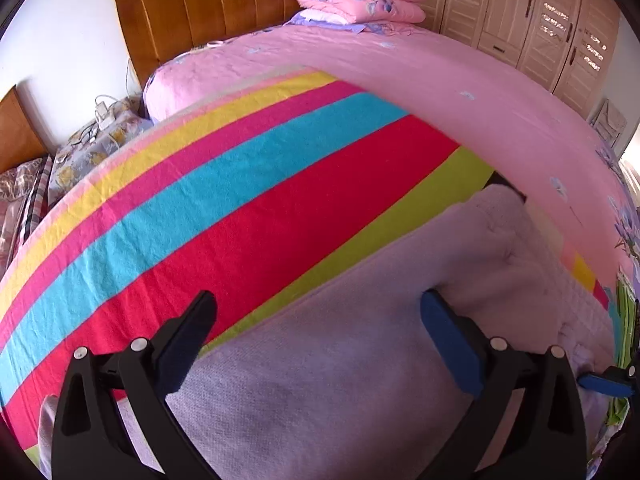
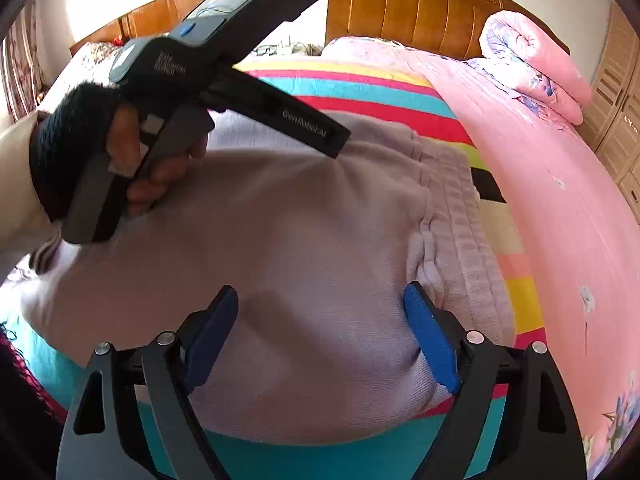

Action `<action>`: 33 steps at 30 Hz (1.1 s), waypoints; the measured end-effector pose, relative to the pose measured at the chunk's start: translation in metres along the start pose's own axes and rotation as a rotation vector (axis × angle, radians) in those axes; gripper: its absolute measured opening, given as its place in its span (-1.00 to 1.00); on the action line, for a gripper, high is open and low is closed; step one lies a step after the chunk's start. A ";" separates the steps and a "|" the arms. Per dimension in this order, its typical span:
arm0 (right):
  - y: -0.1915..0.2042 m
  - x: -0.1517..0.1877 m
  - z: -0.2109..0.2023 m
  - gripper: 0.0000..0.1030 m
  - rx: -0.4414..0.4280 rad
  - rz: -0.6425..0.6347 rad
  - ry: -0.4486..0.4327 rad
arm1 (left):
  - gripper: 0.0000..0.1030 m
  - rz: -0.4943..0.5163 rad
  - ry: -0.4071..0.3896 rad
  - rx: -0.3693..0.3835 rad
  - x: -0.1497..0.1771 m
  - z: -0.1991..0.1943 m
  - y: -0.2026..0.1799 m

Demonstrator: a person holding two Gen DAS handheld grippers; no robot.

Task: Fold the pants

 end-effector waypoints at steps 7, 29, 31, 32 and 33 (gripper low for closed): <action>-0.003 0.006 0.021 0.64 0.059 -0.093 0.026 | 0.97 0.056 -0.029 0.015 -0.013 0.028 -0.020; 0.286 -0.110 0.047 0.67 -0.471 -0.226 -0.123 | 0.96 -0.435 -0.108 -0.548 0.205 -0.315 0.294; 0.321 -0.110 0.073 0.66 -0.453 -0.248 -0.092 | 0.95 -0.475 -0.103 -0.565 0.225 -0.320 0.308; 0.336 -0.108 0.089 0.66 -0.427 -0.272 -0.061 | 0.95 -0.491 -0.101 -0.565 0.233 -0.321 0.313; 0.348 -0.104 0.103 0.65 -0.403 -0.295 -0.029 | 0.95 -0.506 -0.100 -0.558 0.238 -0.319 0.316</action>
Point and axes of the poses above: each gripper's, at about its wrist camera, not at the fingertips, and z roughly the way its jaws point, y to its left, x to its underside, the point moved 8 cm from there along z, roughly the way its jaws point, and after that the axes turned 14 degrees about -y, right-handed, at the moved point
